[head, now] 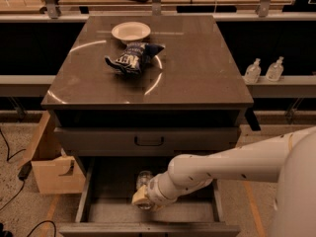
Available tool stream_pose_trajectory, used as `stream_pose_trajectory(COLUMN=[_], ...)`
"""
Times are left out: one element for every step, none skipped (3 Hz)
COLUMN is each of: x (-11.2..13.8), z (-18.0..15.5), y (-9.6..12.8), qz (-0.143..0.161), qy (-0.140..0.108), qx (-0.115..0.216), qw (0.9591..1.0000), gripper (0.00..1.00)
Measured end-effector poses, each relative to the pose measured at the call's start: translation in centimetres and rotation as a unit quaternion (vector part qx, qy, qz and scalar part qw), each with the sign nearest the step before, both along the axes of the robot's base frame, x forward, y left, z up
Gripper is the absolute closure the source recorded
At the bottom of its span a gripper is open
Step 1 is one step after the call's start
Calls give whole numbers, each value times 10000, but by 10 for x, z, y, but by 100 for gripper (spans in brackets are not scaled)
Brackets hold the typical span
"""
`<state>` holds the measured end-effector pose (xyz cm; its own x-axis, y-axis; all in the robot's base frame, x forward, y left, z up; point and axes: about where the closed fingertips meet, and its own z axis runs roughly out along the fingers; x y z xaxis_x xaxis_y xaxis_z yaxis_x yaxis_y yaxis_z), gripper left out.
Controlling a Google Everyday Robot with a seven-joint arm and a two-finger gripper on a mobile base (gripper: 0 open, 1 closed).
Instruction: Place 7up can into middle drawer
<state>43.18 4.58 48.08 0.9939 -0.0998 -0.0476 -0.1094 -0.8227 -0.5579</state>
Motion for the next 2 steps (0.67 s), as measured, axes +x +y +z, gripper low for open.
stream_pose_trajectory(x=[13,26], z=[-26,-46], y=[-2,-4], qz=[-94,-146], qy=[-66,-100], qx=[-117,-228], qw=[9999,9996], gripper=[100,84])
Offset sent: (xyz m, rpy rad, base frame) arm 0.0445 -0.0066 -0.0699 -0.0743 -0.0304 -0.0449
